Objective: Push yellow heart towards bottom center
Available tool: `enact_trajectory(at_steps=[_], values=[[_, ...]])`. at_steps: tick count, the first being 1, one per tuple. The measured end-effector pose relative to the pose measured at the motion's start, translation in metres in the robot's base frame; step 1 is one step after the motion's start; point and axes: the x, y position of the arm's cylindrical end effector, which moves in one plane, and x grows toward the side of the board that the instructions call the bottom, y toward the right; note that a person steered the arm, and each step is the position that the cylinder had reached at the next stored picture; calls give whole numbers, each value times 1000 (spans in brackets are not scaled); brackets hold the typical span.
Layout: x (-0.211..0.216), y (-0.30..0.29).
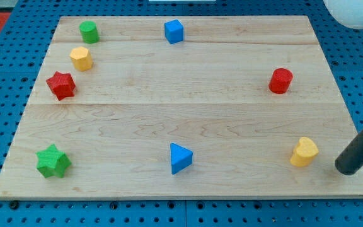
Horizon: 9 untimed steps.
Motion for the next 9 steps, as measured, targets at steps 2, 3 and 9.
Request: enact_trajectory(at_steps=[2, 3, 9], values=[[-61, -107], [-61, -85], [-53, -140]])
